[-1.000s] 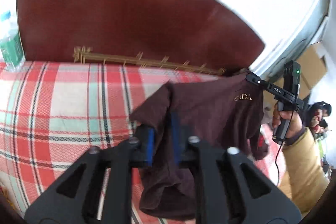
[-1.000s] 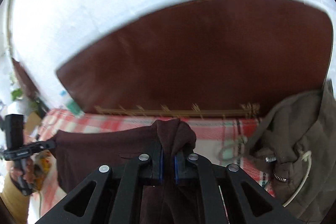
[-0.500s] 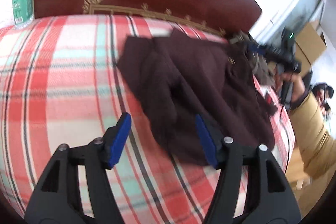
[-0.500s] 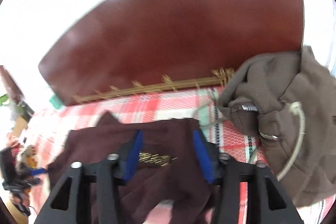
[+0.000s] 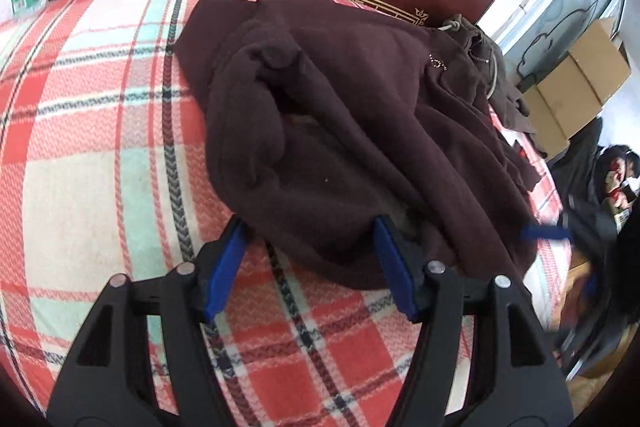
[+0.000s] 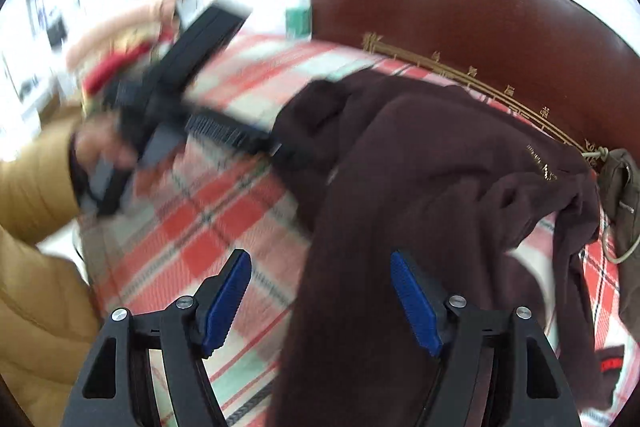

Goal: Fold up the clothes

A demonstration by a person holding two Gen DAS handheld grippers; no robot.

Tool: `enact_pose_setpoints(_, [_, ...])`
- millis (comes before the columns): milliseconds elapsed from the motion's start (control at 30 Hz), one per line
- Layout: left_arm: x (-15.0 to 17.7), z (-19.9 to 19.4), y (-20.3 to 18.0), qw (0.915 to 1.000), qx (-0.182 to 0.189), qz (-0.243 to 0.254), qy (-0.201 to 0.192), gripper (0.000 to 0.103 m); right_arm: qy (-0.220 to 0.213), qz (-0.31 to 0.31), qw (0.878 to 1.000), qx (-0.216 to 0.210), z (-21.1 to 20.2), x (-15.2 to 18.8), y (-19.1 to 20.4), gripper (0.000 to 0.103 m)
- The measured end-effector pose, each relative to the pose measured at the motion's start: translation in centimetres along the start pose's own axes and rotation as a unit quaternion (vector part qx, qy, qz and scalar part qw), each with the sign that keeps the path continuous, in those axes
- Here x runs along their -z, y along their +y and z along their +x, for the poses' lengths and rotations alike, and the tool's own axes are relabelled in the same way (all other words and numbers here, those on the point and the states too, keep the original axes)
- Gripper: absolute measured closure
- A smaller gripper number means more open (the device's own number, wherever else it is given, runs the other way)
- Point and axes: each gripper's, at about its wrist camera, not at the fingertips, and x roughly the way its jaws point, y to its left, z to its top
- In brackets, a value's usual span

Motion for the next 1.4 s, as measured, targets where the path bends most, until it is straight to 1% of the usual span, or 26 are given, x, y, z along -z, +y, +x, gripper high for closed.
enact_pose_setpoints(33, [0.0, 0.0, -0.3, 1.0000, -0.007, 0.006, -0.003, 0.055, 0.005, -0.004, 1.000, 0.007, 0.4, 0.5, 0.9, 0.029])
enact_pose_setpoints(67, [-0.1, 0.1, -0.5, 0.9998, -0.014, 0.012, -0.003, 0.071, 0.012, -0.009, 1.000, 0.022, 1.1, 1.0, 1.3, 0.029])
enact_pose_setpoints(100, [-0.1, 0.2, -0.8, 0.9996, -0.021, 0.018, -0.001, 0.077, 0.019, -0.013, 0.999, 0.037, 1.7, 1.5, 1.7, 0.029])
enact_pose_setpoints(133, [-0.2, 0.3, -1.1, 0.9993, -0.028, 0.024, 0.000, 0.077, 0.026, -0.016, 0.998, 0.052, 2.3, 1.9, 2.0, 0.030])
enact_pose_setpoints(200, [-0.5, 0.0, -1.5, 0.9984, -0.042, 0.035, -0.008, 0.085, 0.043, -0.009, 0.996, 0.077, 3.1, 2.5, 2.2, 0.034])
enact_pose_setpoints(233, [-0.7, -0.4, -1.7, 0.9981, -0.045, 0.039, -0.015, 0.085, 0.042, 0.003, 0.997, 0.072, 3.2, 2.6, 2.0, 0.048])
enact_pose_setpoints(267, [-1.1, -1.0, -1.8, 0.9978, -0.045, 0.042, -0.023, 0.085, 0.040, 0.014, 0.997, 0.070, 3.0, 2.7, 1.7, 0.057])
enact_pose_setpoints(300, [-1.5, -1.6, -1.7, 0.9976, -0.044, 0.042, -0.032, 0.085, 0.045, 0.021, 0.996, 0.075, 3.0, 2.6, 1.2, 0.077])
enact_pose_setpoints(333, [-1.9, -2.2, -1.6, 0.9971, -0.047, 0.044, -0.040, 0.085, 0.048, 0.031, 0.996, 0.074, 2.8, 2.5, 0.7, 0.088])
enact_pose_setpoints(400, [-3.0, -3.6, -1.4, 0.9956, -0.055, 0.050, -0.057, 0.086, 0.042, 0.067, 0.996, 0.038, 1.8, 2.2, -0.6, 0.091])
enact_pose_setpoints(500, [-4.5, -6.1, -0.9, 0.9922, -0.072, 0.059, -0.083, 0.086, 0.009, 0.147, 0.987, -0.067, -0.3, 1.4, -2.2, 0.093])
enact_pose_setpoints(600, [-5.9, -9.1, -0.3, 0.9864, -0.095, 0.069, -0.116, 0.086, -0.032, 0.203, 0.966, -0.158, -2.1, 0.4, -2.9, 0.093])
enact_pose_setpoints(733, [-6.7, -12.8, 1.4, 0.9800, -0.114, 0.072, -0.146, 0.086, -0.074, 0.258, 0.929, -0.256, -2.5, -1.0, -3.0, 0.093])
enact_pose_setpoints(767, [-6.6, -13.4, 1.8, 0.9803, -0.110, 0.074, -0.146, 0.086, -0.077, 0.265, 0.924, -0.266, -2.3, -1.2, -2.7, 0.093])
enact_pose_setpoints(833, [-5.7, -13.3, 2.9, 0.9878, -0.078, 0.061, -0.120, 0.082, -0.061, 0.259, 0.932, -0.244, -1.4, -1.3, -2.2, 0.093])
enact_pose_setpoints(900, [-4.0, -11.9, 3.4, 0.9916, -0.064, 0.058, -0.096, 0.060, -0.044, 0.257, 0.940, -0.221, -0.4, -0.9, -1.7, 0.092])
enact_pose_setpoints(933, [-3.1, -11.2, 3.6, 0.9930, -0.058, 0.058, -0.085, 0.039, -0.037, 0.259, 0.942, -0.210, -0.2, -0.4, -1.8, 0.092])
enact_pose_setpoints(967, [-2.3, -10.2, 3.7, 0.9950, -0.044, 0.050, -0.074, 0.030, -0.035, 0.269, 0.940, -0.209, -0.1, 0.2, -2.0, 0.092])
enact_pose_setpoints(1033, [-0.6, -8.1, 3.9, 0.9983, -0.009, 0.027, -0.051, 0.030, -0.031, 0.288, 0.934, -0.208, 0.0, 1.4, -2.4, 0.091])
enact_pose_setpoints(1167, [0.2, -4.0, 3.4, 0.9989, 0.034, -0.026, -0.021, 0.030, -0.035, 0.324, 0.924, -0.201, -0.3, 3.4, -3.8, 0.090])
enact_pose_setpoints(1233, [-0.2, -3.8, 3.0, 0.9995, 0.016, -0.015, -0.024, 0.030, -0.039, 0.331, 0.922, -0.198, -0.3, 3.6, -4.7, 0.088])
enact_pose_setpoints(1267, [-0.5, -3.9, 2.8, 0.9996, 0.004, -0.006, -0.028, 0.036, -0.040, 0.334, 0.921, -0.197, -0.4, 3.7, -4.8, 0.088])
enact_pose_setpoints(1300, [-0.8, -4.0, 2.5, 0.9995, -0.008, 0.003, -0.032, 0.058, -0.041, 0.335, 0.921, -0.196, -0.4, 3.8, -4.9, 0.088])
enact_pose_setpoints(1333, [-1.1, -4.1, 2.3, 0.9991, -0.021, 0.012, -0.035, 0.069, -0.041, 0.335, 0.921, -0.196, -0.3, 3.7, -5.0, 0.088])
enact_pose_setpoints(1367, [-1.4, -4.2, 2.0, 0.9985, -0.033, 0.021, -0.039, 0.085, -0.041, 0.333, 0.921, -0.195, 0.0, 3.4, -5.2, 0.088])
enact_pose_setpoints(1400, [-1.7, -4.3, 1.8, 0.9976, -0.045, 0.030, -0.042, 0.086, -0.041, 0.333, 0.922, -0.195, 0.1, 3.2, -5.4, 0.087])
